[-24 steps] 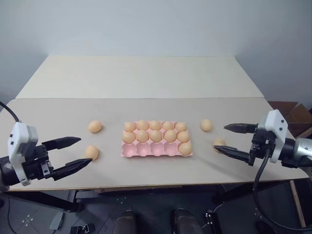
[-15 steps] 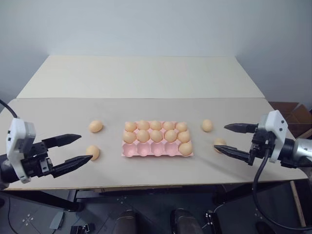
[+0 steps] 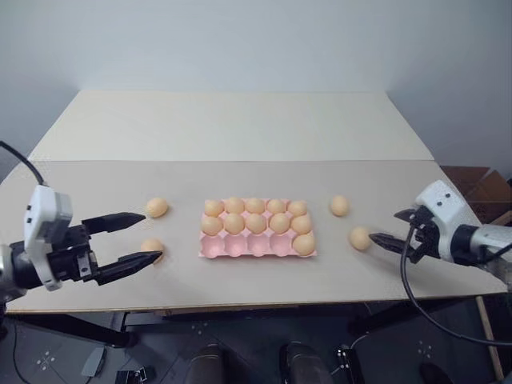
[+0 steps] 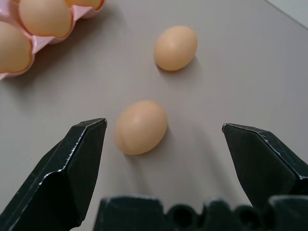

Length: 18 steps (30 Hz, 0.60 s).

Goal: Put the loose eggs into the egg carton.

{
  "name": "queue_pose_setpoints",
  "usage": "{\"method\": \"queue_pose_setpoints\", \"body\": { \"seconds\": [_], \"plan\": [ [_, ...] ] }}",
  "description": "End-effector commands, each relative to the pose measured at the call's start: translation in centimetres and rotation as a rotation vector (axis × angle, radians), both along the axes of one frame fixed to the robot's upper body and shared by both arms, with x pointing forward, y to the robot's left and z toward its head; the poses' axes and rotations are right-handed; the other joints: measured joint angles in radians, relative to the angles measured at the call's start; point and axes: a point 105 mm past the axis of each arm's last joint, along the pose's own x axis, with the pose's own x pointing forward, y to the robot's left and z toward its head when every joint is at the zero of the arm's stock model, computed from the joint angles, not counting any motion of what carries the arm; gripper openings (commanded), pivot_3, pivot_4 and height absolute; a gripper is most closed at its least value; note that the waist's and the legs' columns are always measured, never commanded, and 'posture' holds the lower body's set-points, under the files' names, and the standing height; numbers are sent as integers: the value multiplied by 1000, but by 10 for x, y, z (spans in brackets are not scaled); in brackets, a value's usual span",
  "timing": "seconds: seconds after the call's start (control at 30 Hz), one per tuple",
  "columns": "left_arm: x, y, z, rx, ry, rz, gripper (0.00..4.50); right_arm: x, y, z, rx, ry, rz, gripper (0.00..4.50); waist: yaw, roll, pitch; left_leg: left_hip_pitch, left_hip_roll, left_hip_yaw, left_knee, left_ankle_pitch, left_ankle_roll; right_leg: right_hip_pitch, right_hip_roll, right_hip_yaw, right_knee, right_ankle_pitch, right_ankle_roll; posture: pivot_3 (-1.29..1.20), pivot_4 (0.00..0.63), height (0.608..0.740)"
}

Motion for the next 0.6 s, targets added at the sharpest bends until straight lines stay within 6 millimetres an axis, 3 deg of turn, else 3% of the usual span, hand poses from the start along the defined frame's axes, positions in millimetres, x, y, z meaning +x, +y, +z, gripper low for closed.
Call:
{"method": "queue_pose_setpoints", "body": {
  "seconds": [0.03, 0.27, 0.37, 0.53, 0.6],
  "plan": [
    [3, -1, 5, 13, -31, -20, 4456, 5, 7, -10, 2, 31, -46, 4500, -1, 0, 0, 0, 0, 0, 0, 0, 0, 0, 0, 0, 0, 0, 0, 0, 150, 740],
    [5, -1, 1, 21, -23, -17, 4456, 21, 17, -39, 14, 86, -143, 4500, -9, 0, 0, -1, 0, 0, 0, 0, 0, -1, 0, 0, 0, 2, 3, 0, 150, 740],
    [5, -2, 1, 21, -22, -15, 4500, 27, 20, -39, 20, 67, -159, 3960, -11, 0, 0, -1, 0, 0, 0, 0, 0, -1, 0, 0, 0, 3, 5, 0, 150, 740],
    [5, -2, 2, 19, -36, 3, 4500, 27, 27, -21, 56, 13, -140, 2236, -10, 0, 0, -2, 0, -1, 0, 0, 0, -1, 0, -1, 0, 3, 6, 0, 150, 740],
    [5, -3, 1, 19, -40, 0, 4500, 24, 36, -8, 63, -23, -94, 1893, -10, 0, 0, -2, 0, -1, 0, 0, 0, -1, 0, -1, 0, 3, 6, 0, 150, 740]
  ]
}}
